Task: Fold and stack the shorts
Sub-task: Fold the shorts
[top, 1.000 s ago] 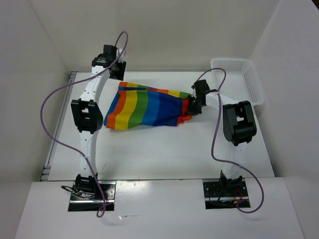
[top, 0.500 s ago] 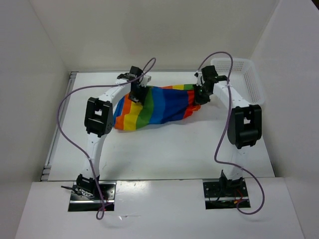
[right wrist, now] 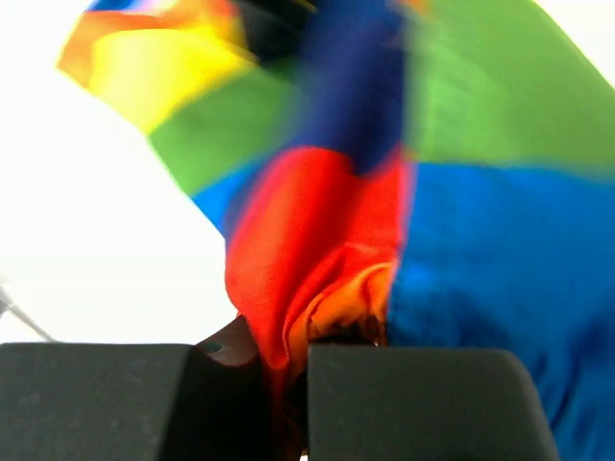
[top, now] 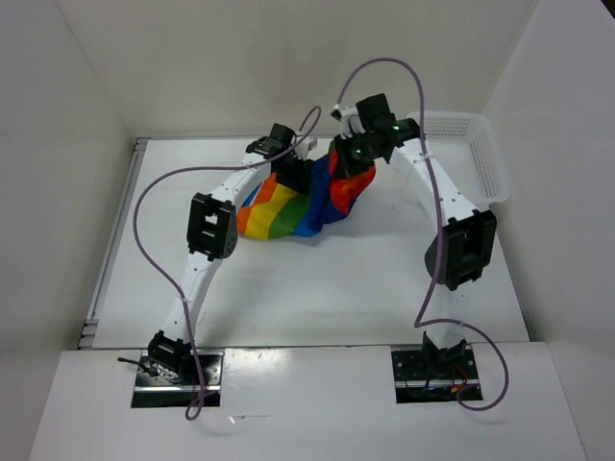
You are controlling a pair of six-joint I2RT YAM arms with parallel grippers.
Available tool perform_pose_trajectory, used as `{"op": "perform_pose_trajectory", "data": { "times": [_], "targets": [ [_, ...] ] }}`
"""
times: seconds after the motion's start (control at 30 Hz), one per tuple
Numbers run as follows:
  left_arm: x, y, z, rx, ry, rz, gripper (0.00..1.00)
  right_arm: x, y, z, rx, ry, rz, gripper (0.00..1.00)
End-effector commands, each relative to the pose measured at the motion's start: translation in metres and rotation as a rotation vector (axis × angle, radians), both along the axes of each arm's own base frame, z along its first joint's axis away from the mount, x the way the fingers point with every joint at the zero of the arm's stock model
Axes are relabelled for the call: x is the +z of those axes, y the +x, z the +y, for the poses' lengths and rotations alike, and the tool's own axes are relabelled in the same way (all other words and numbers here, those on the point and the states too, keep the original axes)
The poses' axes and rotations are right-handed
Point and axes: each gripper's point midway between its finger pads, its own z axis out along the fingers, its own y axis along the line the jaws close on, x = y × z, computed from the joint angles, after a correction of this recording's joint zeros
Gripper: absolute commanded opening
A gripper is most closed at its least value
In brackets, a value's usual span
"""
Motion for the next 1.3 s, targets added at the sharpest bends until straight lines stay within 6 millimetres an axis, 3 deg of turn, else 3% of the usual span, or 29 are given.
{"op": "perform_pose_trajectory", "data": {
  "times": [0.0, 0.07, 0.1, 0.27, 0.4, 0.5, 0.57, 0.73, 0.87, 0.97, 1.07, 1.1, 1.17, 1.27],
  "targets": [
    [-0.016, -0.018, -0.037, -0.112, -0.106, 0.066, 0.63, 0.036, -0.009, 0.052, 0.131, 0.093, -0.04, 0.0],
    [-0.012, -0.017, -0.043, -0.133, -0.138, 0.058, 0.63, 0.043, -0.008, 0.07, 0.154, 0.13, -0.031, 0.0],
    [-0.016, -0.017, -0.046, -0.142, -0.152, 0.06, 0.63, 0.033, -0.007, 0.083, 0.181, 0.135, -0.008, 0.0],
    [-0.013, -0.03, -0.062, -0.217, -0.254, 0.098, 0.64, 0.031, -0.005, 0.119, 0.251, 0.158, -0.025, 0.0],
    [-0.015, -0.048, -0.071, -0.272, -0.329, 0.165, 0.64, 0.021, 0.012, 0.128, 0.268, 0.161, -0.068, 0.0],
    [-0.012, -0.049, -0.065, -0.275, -0.362, 0.186, 0.65, 0.01, 0.027, 0.135, 0.285, 0.156, -0.094, 0.0],
    [0.001, -0.05, -0.067, -0.289, -0.382, 0.183, 0.67, 0.013, 0.031, 0.136, 0.293, 0.156, -0.114, 0.0],
    [0.085, -0.014, -0.026, -0.225, -0.395, 0.014, 0.77, -0.001, 0.027, 0.133, 0.305, 0.134, -0.088, 0.0],
    [0.107, 0.012, 0.023, -0.084, -0.295, -0.075, 0.84, -0.008, 0.03, 0.125, 0.296, 0.141, -0.065, 0.0],
    [0.093, 0.033, 0.073, 0.065, -0.172, -0.098, 0.86, -0.008, 0.03, 0.125, 0.296, 0.141, -0.065, 0.0],
    [0.064, 0.034, 0.109, 0.149, -0.109, -0.047, 0.86, -0.008, 0.036, 0.128, 0.297, 0.146, -0.079, 0.0],
    [0.061, 0.032, 0.112, 0.16, -0.093, -0.039, 0.86, -0.004, 0.037, 0.128, 0.297, 0.149, -0.089, 0.0],
    [0.037, 0.023, 0.128, 0.191, -0.072, 0.024, 0.86, -0.012, 0.044, 0.125, 0.282, 0.14, -0.084, 0.0],
    [0.009, -0.004, 0.126, 0.177, -0.076, 0.145, 0.86, -0.015, 0.054, 0.13, 0.282, 0.144, -0.099, 0.0]
  ]
}}
